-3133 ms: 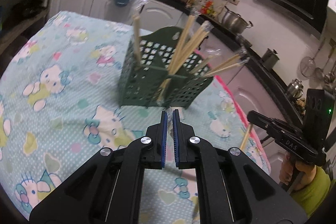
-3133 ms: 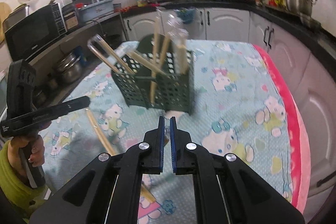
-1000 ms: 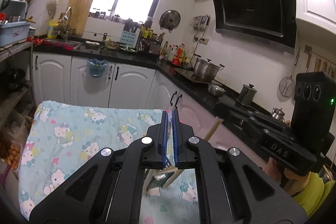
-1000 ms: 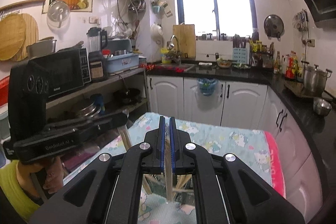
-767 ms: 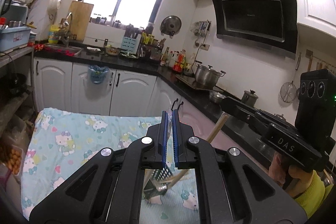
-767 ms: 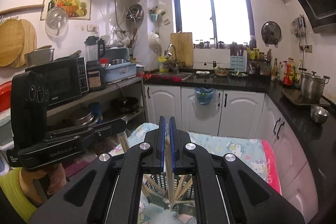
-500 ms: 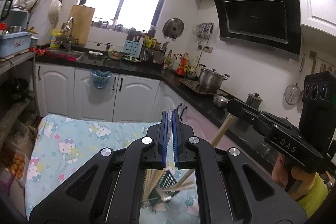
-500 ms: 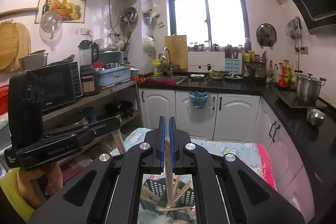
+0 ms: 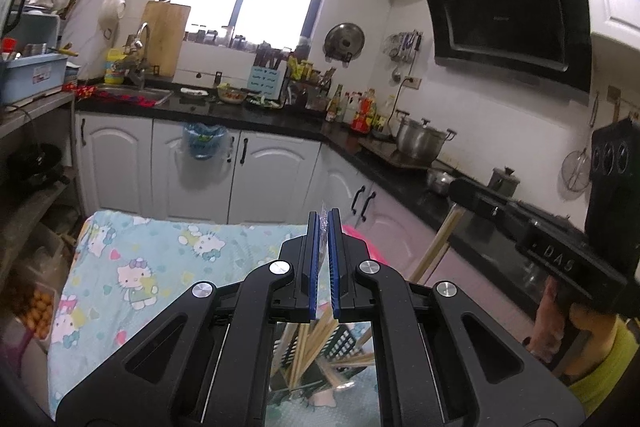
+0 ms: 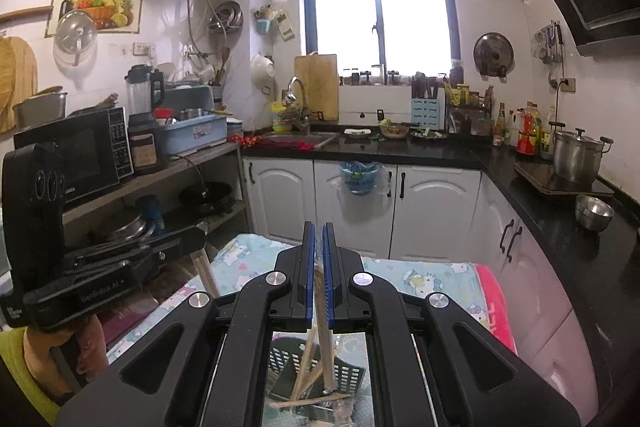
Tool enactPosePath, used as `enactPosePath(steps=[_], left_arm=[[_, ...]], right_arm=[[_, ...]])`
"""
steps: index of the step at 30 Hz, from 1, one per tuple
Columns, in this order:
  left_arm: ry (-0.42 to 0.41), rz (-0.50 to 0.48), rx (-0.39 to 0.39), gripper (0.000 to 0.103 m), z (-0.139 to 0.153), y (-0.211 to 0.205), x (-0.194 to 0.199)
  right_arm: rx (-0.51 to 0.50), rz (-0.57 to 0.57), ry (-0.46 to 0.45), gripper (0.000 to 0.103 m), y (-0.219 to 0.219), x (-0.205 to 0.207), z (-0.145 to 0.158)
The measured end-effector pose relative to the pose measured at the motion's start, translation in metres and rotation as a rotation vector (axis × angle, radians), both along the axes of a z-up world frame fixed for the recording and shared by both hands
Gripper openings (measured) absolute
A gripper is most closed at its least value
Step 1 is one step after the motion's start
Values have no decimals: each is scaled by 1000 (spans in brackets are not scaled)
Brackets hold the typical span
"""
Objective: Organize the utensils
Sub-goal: 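Lower the held chopsticks down into the green caddy, then open the left tool to release the chopsticks in the caddy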
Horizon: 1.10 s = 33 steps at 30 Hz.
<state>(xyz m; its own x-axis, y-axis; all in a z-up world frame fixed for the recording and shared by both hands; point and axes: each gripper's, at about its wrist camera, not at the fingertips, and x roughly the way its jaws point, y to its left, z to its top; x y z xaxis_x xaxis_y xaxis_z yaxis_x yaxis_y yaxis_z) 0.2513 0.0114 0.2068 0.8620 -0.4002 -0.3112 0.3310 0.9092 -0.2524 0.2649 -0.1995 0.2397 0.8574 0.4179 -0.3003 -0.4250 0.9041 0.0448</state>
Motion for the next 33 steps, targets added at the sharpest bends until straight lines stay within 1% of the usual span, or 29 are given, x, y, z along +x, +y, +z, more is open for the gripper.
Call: enactPosePath(steps=[6,11,15,16,17,18,19,20,21,22,23,24,25,26,28,29,30,32,33], left_arm=[[54,15,44,2,-30,-6,12],[103,24,65,2,-55,-6,19],[136,34,74,2,-71,-3,23],[146,41,74,2,-74,-2,23],[156,43,72,8,-77,-1,23],[161,43,70,18,-79,1,22],[164,46,72,25,-80,1,22],[167,55,75,38,-81,3,20],[169,63,75,46,-82,5,18],[171,73,70,47,-83,8,14],[173,78,67,52,-83,9,12],[180,86,65,63,-84,12,9],[181,95,61,69,-84,15,4],[177,103,55,77,-84,18,0],[171,114,36,83,-83,25,-11],[167,123,27,90,-83,28,-17],[161,137,20,92,-82,32,-25],[156,153,10,92,-82,37,-37],[156,161,3,92,-83,40,-43]], right_arm=[[-25,-2,43,4,8,13,-25],[-57,-16,85,4,19,24,-54],[-73,-22,140,5,26,33,-77],[-75,-19,152,9,27,34,-82],[-78,-22,165,23,27,35,-87],[-80,-29,174,39,27,36,-91],[-75,-34,179,44,27,35,-95],[-66,-36,178,47,25,33,-98],[-56,-34,176,47,23,30,-100],[-55,-31,178,47,21,27,-101],[-56,-32,177,49,19,24,-102],[-56,-35,175,53,17,21,-104],[-55,-34,173,55,14,16,-105],[-51,-33,168,58,12,11,-106],[-49,-36,155,63,6,-1,-109],[-49,-40,150,68,4,-6,-109],[-47,-45,145,71,1,-13,-111],[-40,-43,140,74,-5,-23,-114],[-34,-44,138,79,-8,-31,-116]])
